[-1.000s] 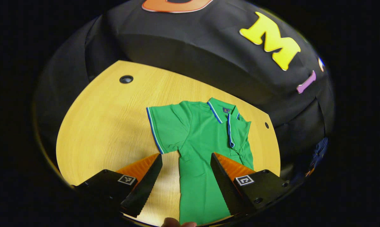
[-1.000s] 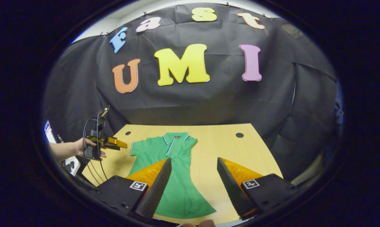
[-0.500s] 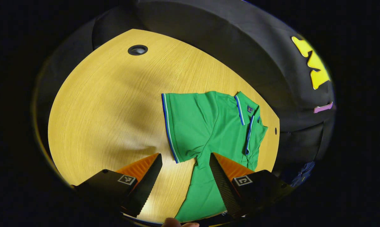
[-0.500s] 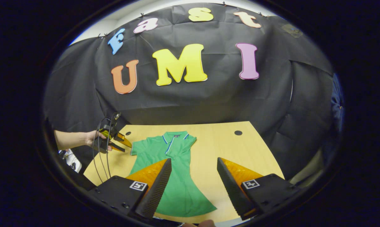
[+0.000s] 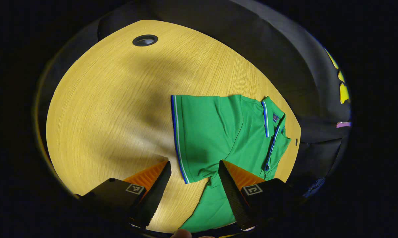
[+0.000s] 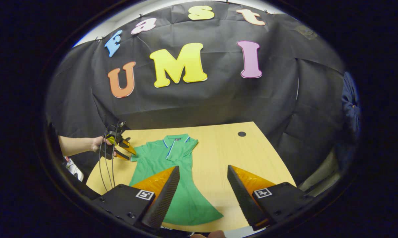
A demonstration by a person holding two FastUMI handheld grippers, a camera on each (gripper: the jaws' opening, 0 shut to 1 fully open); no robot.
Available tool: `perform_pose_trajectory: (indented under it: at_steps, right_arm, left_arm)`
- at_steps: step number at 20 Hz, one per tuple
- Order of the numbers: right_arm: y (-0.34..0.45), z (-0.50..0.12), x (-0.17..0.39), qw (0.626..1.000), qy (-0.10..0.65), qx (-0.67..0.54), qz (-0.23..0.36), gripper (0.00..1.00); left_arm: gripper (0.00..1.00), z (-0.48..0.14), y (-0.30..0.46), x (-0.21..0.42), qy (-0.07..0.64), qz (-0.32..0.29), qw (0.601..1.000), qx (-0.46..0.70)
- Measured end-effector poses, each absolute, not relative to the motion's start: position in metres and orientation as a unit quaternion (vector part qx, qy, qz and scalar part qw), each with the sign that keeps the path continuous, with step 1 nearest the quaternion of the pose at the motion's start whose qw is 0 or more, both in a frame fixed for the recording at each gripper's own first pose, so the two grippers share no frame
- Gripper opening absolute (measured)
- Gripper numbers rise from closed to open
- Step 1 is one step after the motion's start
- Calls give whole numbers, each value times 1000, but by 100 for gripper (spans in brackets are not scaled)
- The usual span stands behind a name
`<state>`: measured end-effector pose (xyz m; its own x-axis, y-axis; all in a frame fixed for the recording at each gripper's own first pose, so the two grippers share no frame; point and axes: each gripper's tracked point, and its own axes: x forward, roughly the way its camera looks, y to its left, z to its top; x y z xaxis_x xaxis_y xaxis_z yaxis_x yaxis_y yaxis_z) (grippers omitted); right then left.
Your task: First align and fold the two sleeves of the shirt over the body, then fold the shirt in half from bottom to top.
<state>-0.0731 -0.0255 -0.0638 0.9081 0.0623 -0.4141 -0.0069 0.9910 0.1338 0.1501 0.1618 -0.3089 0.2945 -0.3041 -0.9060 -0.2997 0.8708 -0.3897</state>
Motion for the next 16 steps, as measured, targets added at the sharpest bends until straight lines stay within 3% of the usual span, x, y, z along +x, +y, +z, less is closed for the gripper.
perform_pose_trajectory:
  at_steps: [1,2,3,4,5,7,8,9,10,12,15,16]
  right_arm:
    - [-27,-63,-74,974,215,67,16,82]
    - [-30,-65,-74,974,217,68,15,82]
    - [-32,-65,-75,974,217,69,13,93]
    - [-34,-65,-75,974,217,70,10,93]
    - [-37,-64,-75,974,216,72,8,82]
    - [-42,-66,-77,973,218,76,3,82]
    - [-44,-68,-82,973,218,77,-2,93]
    - [-46,-70,-84,972,220,80,-5,93]
    - [-48,-73,-84,972,221,83,-8,93]
    - [-52,-76,-84,971,222,85,-12,93]
    - [-55,-80,-85,970,228,88,-13,93]
    - [-55,-81,-84,970,228,88,-13,82]
  left_arm:
    - [100,-310,160,151,596,1,761,-255]
    - [93,-315,157,152,599,5,759,-256]
    - [86,-318,156,151,602,12,756,-258]
    - [92,-316,154,155,598,12,758,-261]
    - [78,-317,155,155,597,14,759,-259]
    - [73,-320,158,157,597,24,761,-253]
    - [64,-323,159,156,599,34,761,-248]
    - [56,-326,160,159,598,42,762,-246]
    - [39,-326,163,158,597,53,762,-246]
    - [18,-326,160,158,595,52,762,-252]
    - [8,-321,151,156,593,44,755,-275]
    - [4,-317,150,157,586,38,760,-278]
